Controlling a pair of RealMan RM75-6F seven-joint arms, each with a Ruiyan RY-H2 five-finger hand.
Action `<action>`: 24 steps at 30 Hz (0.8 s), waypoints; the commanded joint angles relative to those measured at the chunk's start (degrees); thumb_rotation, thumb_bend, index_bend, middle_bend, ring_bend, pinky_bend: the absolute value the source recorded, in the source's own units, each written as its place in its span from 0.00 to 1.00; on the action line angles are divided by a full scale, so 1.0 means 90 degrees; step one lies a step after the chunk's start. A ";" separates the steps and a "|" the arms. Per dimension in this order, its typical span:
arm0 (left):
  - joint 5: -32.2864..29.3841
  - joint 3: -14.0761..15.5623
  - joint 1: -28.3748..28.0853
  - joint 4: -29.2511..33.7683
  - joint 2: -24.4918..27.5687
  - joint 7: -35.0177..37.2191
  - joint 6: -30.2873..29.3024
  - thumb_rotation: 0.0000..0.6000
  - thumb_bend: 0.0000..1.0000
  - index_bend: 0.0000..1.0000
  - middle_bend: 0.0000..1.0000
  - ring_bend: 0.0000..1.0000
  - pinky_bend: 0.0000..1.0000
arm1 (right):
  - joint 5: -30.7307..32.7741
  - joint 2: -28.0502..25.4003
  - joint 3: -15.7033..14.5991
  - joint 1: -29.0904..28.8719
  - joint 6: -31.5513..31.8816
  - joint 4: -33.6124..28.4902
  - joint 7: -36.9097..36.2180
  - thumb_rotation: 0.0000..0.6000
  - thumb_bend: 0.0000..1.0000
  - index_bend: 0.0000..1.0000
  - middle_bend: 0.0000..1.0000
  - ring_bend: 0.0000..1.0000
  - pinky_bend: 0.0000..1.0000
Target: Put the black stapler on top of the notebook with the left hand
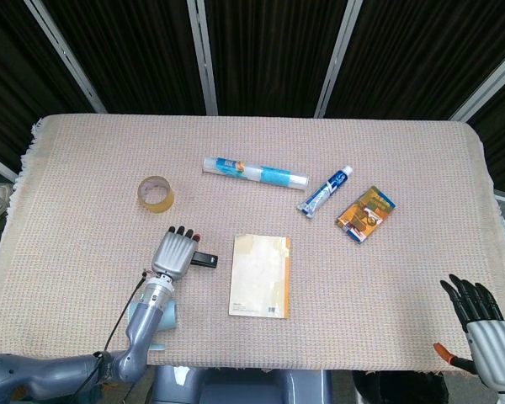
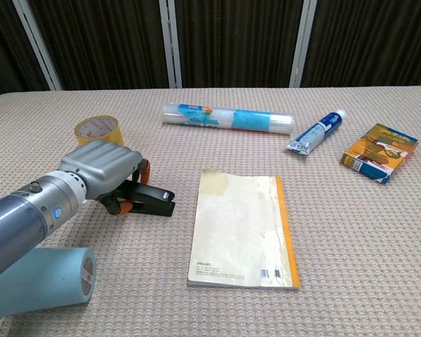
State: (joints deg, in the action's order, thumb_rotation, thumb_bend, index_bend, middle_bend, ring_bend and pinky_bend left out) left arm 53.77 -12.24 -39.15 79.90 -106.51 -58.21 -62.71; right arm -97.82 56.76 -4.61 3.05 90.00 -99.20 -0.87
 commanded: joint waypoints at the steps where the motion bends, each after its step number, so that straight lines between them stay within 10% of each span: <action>1: -0.0065 0.0003 -0.0083 -0.0074 -0.0057 0.0064 0.0085 1.00 0.26 0.43 0.33 0.26 0.35 | 0.0043 0.0000 0.0026 -0.0011 -0.0022 -0.0016 0.0002 1.00 0.10 0.00 0.00 0.02 0.00; 10: -0.0166 0.0083 -0.0194 0.0029 -0.0052 0.0254 0.0157 1.00 0.34 0.75 0.59 0.51 0.55 | 0.0063 0.0003 0.0029 -0.0028 -0.0071 -0.0035 0.0038 1.00 0.10 0.00 0.00 0.02 0.00; 24: 0.0864 0.0335 -0.0019 0.1198 0.0498 0.0776 -0.0615 1.00 0.34 0.78 0.62 0.55 0.58 | 0.0173 0.0041 0.0036 -0.0074 -0.0238 -0.0072 0.0152 1.00 0.10 0.00 0.00 0.02 0.00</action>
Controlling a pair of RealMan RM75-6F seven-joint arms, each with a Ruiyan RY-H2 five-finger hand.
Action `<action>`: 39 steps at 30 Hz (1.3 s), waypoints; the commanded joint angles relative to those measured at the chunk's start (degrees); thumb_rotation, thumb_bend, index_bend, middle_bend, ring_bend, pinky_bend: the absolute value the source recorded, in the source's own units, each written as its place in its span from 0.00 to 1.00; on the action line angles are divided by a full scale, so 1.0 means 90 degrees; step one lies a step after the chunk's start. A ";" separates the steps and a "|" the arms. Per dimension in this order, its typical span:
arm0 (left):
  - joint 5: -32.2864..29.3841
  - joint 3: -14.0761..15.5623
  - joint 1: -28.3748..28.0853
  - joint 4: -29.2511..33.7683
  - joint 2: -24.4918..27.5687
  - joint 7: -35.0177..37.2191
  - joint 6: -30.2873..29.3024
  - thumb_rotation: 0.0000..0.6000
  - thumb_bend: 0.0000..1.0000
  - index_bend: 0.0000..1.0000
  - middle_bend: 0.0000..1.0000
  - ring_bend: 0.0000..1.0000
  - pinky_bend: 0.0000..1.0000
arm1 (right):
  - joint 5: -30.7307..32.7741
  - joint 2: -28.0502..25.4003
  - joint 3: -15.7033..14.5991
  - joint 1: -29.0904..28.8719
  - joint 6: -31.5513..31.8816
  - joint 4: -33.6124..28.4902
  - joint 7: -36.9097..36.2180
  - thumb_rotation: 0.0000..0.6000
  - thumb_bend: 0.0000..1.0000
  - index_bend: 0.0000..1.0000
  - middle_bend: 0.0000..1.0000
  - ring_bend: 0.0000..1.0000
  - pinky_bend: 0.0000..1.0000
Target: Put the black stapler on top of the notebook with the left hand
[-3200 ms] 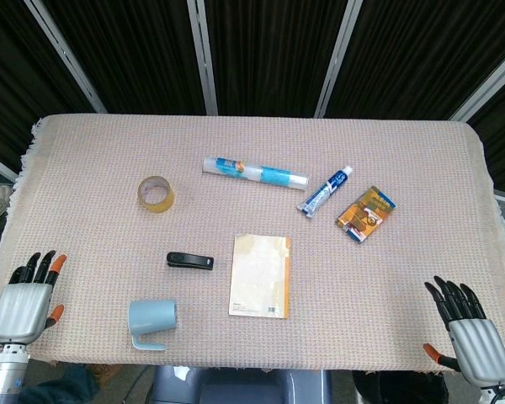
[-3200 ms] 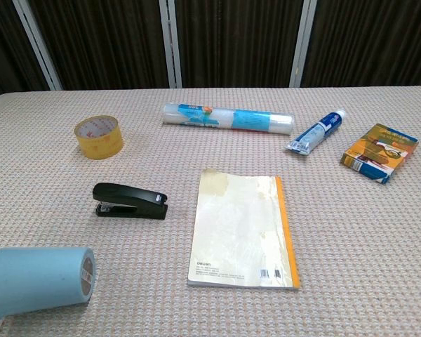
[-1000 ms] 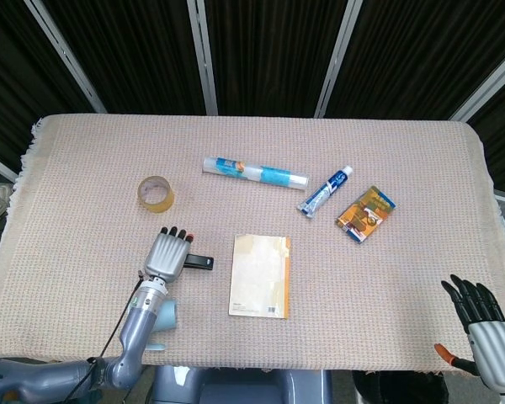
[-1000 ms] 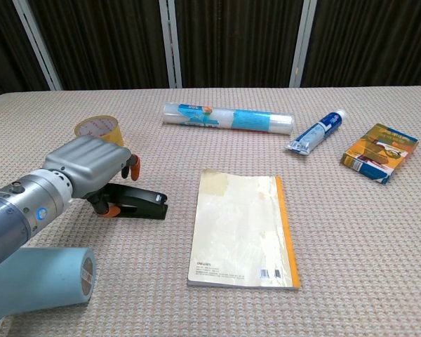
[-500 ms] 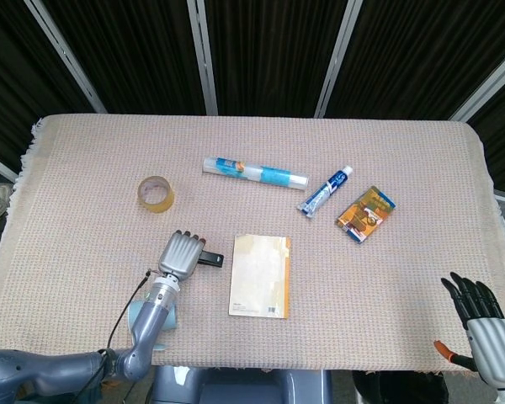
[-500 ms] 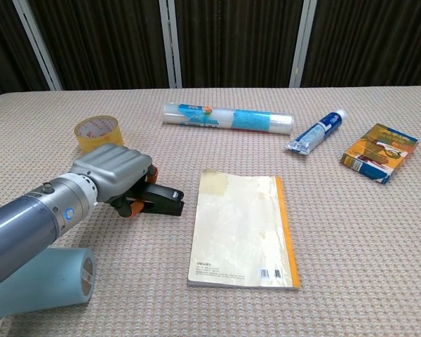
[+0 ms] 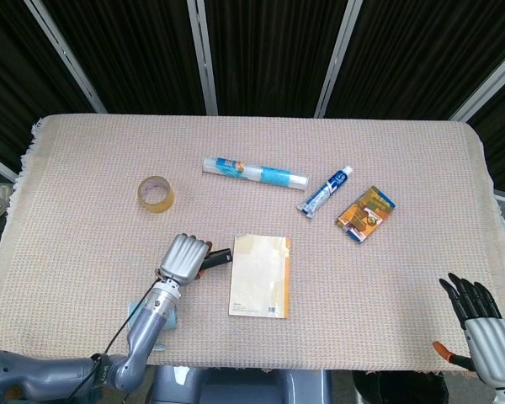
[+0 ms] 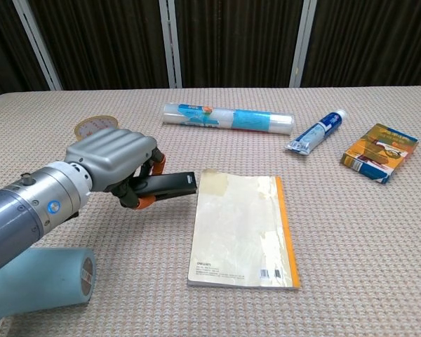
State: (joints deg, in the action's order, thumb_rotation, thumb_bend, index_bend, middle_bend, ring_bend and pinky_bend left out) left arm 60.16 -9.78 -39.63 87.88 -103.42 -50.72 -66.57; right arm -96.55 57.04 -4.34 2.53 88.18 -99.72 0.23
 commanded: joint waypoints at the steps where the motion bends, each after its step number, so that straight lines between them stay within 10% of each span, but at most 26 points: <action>1: 0.0165 0.0066 0.0036 0.0385 0.0181 -0.0062 -0.0201 1.00 0.33 0.78 0.62 0.55 0.58 | 0.0048 0.0013 0.0016 -0.0019 -0.0042 -0.0020 0.0039 1.00 0.10 0.00 0.00 0.02 0.00; 21: -0.0868 -0.1014 -0.1517 -0.1440 -0.1247 0.0294 0.1255 1.00 0.32 0.77 0.60 0.54 0.58 | 0.0177 -0.0074 0.0061 -0.0116 -0.0194 -0.0021 -0.0175 1.00 0.10 0.00 0.00 0.02 0.00; 32: -0.0769 -0.0936 -0.1856 -0.2045 -0.1754 0.0573 0.1291 1.00 0.31 0.75 0.58 0.53 0.58 | 0.0065 -0.0140 0.0018 -0.0057 -0.0048 0.0003 -0.0317 1.00 0.10 0.00 0.00 0.02 0.00; 39: -0.0797 -0.0753 -0.1824 -0.1624 -0.1631 0.0244 0.1038 1.00 0.22 0.37 0.46 0.47 0.58 | 0.0109 -0.0133 0.0040 -0.0004 0.0049 0.0028 -0.0343 1.00 0.10 0.00 0.00 0.02 0.00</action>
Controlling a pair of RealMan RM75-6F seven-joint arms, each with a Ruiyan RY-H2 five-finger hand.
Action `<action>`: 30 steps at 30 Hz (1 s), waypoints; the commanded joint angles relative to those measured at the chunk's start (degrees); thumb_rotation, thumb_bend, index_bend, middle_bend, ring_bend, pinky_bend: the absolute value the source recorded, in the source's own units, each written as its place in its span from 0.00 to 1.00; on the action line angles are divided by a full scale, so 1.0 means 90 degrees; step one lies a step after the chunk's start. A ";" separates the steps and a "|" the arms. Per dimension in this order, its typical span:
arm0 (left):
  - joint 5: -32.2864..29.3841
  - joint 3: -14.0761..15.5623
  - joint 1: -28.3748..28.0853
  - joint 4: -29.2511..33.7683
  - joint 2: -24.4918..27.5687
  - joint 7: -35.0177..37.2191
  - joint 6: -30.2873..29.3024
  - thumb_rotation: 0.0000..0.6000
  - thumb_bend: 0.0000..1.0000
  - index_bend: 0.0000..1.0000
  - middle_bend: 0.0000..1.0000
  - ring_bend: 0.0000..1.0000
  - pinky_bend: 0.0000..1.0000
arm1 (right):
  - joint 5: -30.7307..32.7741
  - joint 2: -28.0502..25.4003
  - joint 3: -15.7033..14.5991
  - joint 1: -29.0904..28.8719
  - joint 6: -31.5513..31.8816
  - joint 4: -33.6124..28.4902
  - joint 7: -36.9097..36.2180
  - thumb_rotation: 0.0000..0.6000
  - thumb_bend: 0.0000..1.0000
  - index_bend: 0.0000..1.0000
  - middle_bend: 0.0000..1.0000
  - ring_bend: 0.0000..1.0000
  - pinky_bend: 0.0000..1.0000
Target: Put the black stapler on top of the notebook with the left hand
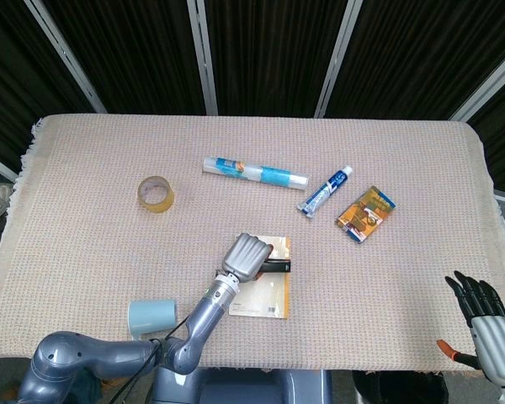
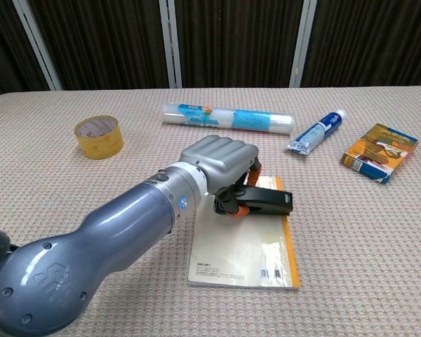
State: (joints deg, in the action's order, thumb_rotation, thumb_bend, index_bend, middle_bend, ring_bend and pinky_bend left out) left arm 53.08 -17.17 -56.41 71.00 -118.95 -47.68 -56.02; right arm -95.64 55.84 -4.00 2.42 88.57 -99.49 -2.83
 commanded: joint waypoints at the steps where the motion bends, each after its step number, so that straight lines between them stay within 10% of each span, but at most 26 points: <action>1: -0.0013 0.0075 0.0055 0.0333 0.0128 -0.0112 -0.0169 1.00 0.21 0.31 0.45 0.46 0.57 | 0.0002 0.0001 -0.0002 0.0011 0.0008 -0.0001 0.0003 1.00 0.10 0.00 0.00 0.02 0.00; 17: 0.0431 0.0543 0.0634 0.2270 0.1409 -0.0691 -0.1445 0.94 0.17 0.04 0.10 0.11 0.30 | 0.0038 0.0059 0.0017 0.0001 -0.0040 -0.0004 0.0145 1.00 0.10 0.00 0.00 0.02 0.00; 30: 0.2197 0.3014 0.3382 0.4824 0.4192 -0.1298 -0.5191 0.94 0.20 0.00 0.00 0.00 0.17 | 0.0062 0.0290 0.0008 -0.0035 -0.0214 -0.0112 0.0769 1.00 0.10 0.00 0.00 0.02 0.00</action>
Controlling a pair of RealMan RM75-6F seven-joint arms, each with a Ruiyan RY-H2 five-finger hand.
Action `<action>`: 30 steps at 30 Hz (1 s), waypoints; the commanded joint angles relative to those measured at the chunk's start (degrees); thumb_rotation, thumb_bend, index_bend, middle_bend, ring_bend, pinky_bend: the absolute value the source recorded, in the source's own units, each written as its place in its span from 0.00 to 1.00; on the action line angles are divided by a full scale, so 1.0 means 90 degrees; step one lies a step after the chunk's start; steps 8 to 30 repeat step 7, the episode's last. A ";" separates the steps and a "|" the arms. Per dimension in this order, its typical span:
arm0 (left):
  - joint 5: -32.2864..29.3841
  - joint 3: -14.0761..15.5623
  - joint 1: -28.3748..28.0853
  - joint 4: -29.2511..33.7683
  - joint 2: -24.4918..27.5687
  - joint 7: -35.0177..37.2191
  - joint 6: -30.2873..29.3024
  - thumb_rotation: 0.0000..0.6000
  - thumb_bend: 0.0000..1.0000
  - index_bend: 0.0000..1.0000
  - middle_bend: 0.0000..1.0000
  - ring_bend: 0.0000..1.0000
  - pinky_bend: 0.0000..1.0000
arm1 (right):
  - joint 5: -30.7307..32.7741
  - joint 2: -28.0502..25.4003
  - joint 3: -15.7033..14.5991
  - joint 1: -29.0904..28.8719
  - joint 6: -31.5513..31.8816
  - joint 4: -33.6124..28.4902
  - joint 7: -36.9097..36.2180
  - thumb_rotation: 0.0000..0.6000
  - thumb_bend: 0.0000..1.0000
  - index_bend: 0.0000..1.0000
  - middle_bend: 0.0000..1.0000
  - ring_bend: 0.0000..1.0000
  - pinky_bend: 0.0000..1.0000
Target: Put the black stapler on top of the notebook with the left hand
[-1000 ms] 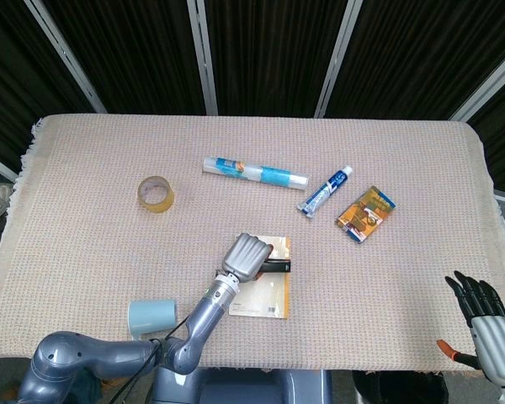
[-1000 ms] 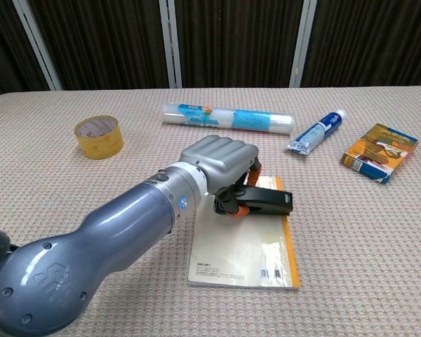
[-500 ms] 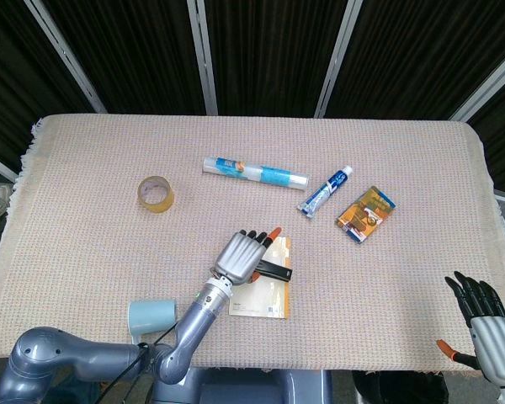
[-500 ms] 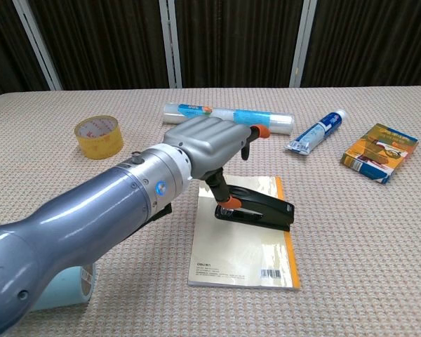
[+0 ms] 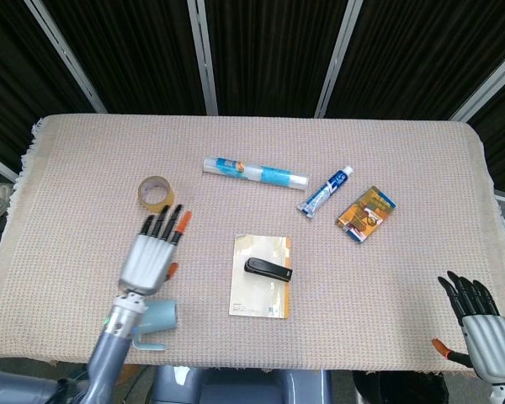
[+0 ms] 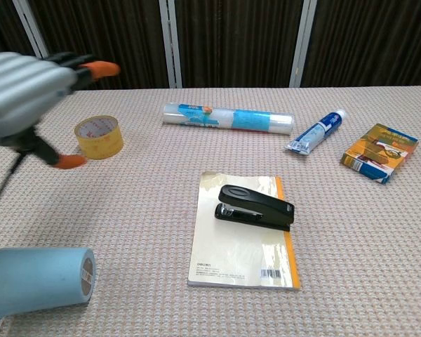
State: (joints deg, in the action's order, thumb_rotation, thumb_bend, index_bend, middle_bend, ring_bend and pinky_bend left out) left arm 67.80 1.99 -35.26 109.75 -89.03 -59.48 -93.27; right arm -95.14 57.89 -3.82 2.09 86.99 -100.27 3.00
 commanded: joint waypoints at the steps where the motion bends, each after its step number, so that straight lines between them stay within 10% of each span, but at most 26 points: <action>1: 0.0586 0.0930 0.1105 0.0513 0.0906 0.0032 -0.1125 0.94 0.20 0.00 0.00 0.00 0.16 | 0.0004 0.0072 -0.0015 0.0001 -0.0044 -0.0030 0.0141 1.00 0.10 0.00 0.00 0.02 0.00; 7: 0.0768 0.1227 0.2040 -0.0419 0.0884 0.1071 -0.1614 0.94 0.21 0.00 0.00 0.00 0.15 | -0.0072 0.0160 -0.0074 0.0033 -0.0045 -0.0035 0.0355 1.00 0.10 0.00 0.00 0.02 0.00; 30: 0.0768 0.1227 0.2040 -0.0419 0.0884 0.1071 -0.1614 0.94 0.21 0.00 0.00 0.00 0.15 | -0.0072 0.0160 -0.0074 0.0033 -0.0045 -0.0035 0.0355 1.00 0.10 0.00 0.00 0.02 0.00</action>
